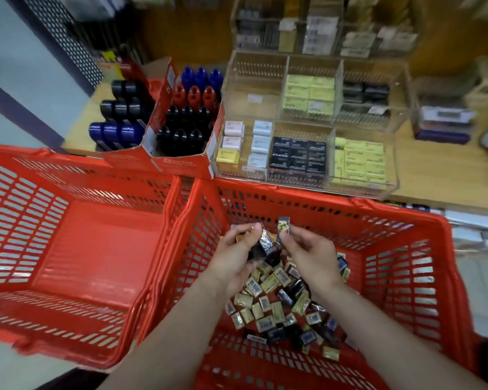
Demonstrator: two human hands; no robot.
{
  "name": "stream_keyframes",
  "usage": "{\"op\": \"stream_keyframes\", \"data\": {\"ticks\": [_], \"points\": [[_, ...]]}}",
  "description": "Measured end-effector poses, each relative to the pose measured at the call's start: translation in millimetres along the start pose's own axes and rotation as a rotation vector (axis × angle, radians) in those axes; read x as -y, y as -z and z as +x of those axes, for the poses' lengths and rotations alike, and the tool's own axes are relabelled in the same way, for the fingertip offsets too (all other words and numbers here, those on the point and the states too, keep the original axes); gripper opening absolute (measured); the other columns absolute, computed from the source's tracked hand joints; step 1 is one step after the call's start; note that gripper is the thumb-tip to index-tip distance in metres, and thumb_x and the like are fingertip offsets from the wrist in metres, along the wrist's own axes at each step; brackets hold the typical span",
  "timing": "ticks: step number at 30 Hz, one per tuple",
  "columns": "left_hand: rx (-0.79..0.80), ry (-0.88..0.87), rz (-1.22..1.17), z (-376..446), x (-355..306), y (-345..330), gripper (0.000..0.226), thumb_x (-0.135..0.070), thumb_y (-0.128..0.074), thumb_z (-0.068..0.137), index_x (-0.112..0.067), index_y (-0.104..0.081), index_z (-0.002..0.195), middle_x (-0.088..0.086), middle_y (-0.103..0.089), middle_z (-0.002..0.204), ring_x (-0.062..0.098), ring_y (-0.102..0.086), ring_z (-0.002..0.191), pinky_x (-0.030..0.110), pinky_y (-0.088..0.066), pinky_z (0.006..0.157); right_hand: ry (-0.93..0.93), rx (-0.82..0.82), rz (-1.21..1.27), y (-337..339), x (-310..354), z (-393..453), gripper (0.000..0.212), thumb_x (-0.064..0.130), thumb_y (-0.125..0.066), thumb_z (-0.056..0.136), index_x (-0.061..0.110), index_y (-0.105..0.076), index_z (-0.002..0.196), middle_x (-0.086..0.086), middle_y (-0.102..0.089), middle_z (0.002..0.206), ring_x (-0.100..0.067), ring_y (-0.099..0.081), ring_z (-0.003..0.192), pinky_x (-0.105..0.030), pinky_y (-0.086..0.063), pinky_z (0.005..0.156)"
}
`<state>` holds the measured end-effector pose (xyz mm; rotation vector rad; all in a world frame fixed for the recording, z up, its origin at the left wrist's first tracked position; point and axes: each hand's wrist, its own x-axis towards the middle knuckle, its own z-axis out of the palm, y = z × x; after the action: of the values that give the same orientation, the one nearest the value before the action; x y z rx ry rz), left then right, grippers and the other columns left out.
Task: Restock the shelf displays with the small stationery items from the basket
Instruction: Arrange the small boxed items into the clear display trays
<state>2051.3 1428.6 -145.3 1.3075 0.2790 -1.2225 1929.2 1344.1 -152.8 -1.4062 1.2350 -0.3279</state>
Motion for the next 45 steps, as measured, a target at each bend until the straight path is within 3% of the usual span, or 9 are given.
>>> {"op": "stream_keyframes", "data": {"ticks": [4, 6, 11, 14, 20, 25, 29, 36, 45], "points": [[0.143, -0.120, 0.030, -53, -27, -25, 0.023, -0.028, -0.078, 0.066, -0.019, -0.071, 0.086, 0.007, -0.076, 0.089, 0.019, -0.072, 0.079, 0.033, -0.057, 0.066, 0.114, 0.050, 0.110, 24, 53, -35, 0.027, 0.027, -0.068, 0.092, 0.023, -0.070, 0.118, 0.020, -0.069, 0.108, 0.006, -0.063, 0.101, -0.025, -0.051, 0.095], [0.185, -0.176, 0.038, -78, -41, -37, 0.024, -0.027, -0.077, 0.066, -0.018, -0.070, 0.087, 0.009, -0.075, 0.087, 0.019, -0.072, 0.076, 0.034, -0.057, 0.067, 0.182, 0.082, 0.151, 35, 79, -52, 0.027, 0.024, -0.065, 0.093, 0.017, -0.070, 0.119, 0.009, -0.071, 0.114, -0.003, -0.068, 0.099, -0.032, -0.056, 0.091], [0.254, -0.275, -0.099, -138, -76, -70, 0.032, -0.020, -0.074, 0.071, -0.009, -0.063, 0.100, 0.011, -0.076, 0.086, 0.020, -0.073, 0.073, 0.033, -0.059, 0.063, 0.389, 0.122, 0.066, 66, 144, -91, 0.036, 0.026, -0.070, 0.090, 0.033, -0.060, 0.124, 0.033, -0.068, 0.086, 0.009, -0.068, 0.077, -0.006, -0.049, 0.069], [0.303, -0.350, -0.106, -166, -96, -89, 0.031, -0.020, -0.072, 0.075, -0.008, -0.063, 0.102, 0.011, -0.076, 0.086, 0.020, -0.072, 0.072, 0.030, -0.057, 0.058, 0.476, 0.129, 0.030, 83, 179, -105, 0.037, 0.013, -0.070, 0.090, 0.043, -0.063, 0.111, 0.026, -0.072, 0.090, 0.000, -0.071, 0.078, -0.009, -0.051, 0.070], [0.314, -0.417, 0.346, -189, -137, -105, 0.035, -0.038, -0.075, 0.076, -0.017, -0.070, 0.104, 0.007, -0.075, 0.098, 0.017, -0.068, 0.074, 0.032, -0.055, 0.072, 0.531, 0.164, -0.143, 132, 231, -107, 0.032, 0.005, -0.068, 0.090, 0.021, -0.071, 0.117, 0.015, -0.074, 0.091, -0.003, -0.067, 0.075, -0.030, -0.059, 0.077], [0.349, -0.516, 0.615, -172, -151, -127, 0.031, -0.045, -0.070, 0.085, -0.018, -0.072, 0.100, 0.003, -0.074, 0.101, 0.014, -0.066, 0.078, 0.032, -0.054, 0.077, 0.529, 0.231, -0.340, 151, 252, -83, 0.034, 0.007, -0.066, 0.092, 0.035, -0.072, 0.109, 0.008, -0.076, 0.096, -0.010, -0.069, 0.085, -0.035, -0.058, 0.086], [0.353, -0.491, 0.586, -148, -155, -146, 0.025, -0.046, -0.068, 0.087, -0.022, -0.074, 0.095, -0.007, -0.075, 0.086, 0.010, -0.063, 0.064, 0.025, -0.052, 0.066, 0.517, 0.216, -0.403, 154, 257, -53, 0.032, 0.006, -0.064, 0.093, 0.023, -0.071, 0.119, 0.002, -0.074, 0.101, -0.013, -0.066, 0.088, -0.038, -0.056, 0.089], [0.384, -0.366, 0.408, -109, -174, -184, 0.016, -0.032, -0.073, 0.087, -0.017, -0.077, 0.092, 0.008, -0.069, 0.083, 0.015, -0.056, 0.058, 0.024, -0.048, 0.053, 0.547, 0.159, -0.579, 168, 273, -7, 0.039, 0.017, -0.060, 0.096, 0.033, -0.061, 0.132, 0.013, -0.067, 0.123, -0.011, -0.061, 0.113, -0.038, -0.049, 0.100], [0.343, -0.312, 0.227, -76, -187, -204, 0.018, -0.026, -0.074, 0.083, -0.015, -0.076, 0.097, 0.007, -0.073, 0.081, 0.015, -0.057, 0.055, 0.028, -0.051, 0.061, 0.709, 0.046, -0.652, 167, 278, 31, 0.046, 0.027, -0.067, 0.092, 0.031, -0.056, 0.137, 0.007, -0.061, 0.128, -0.008, -0.055, 0.118, -0.024, -0.044, 0.103]]}}
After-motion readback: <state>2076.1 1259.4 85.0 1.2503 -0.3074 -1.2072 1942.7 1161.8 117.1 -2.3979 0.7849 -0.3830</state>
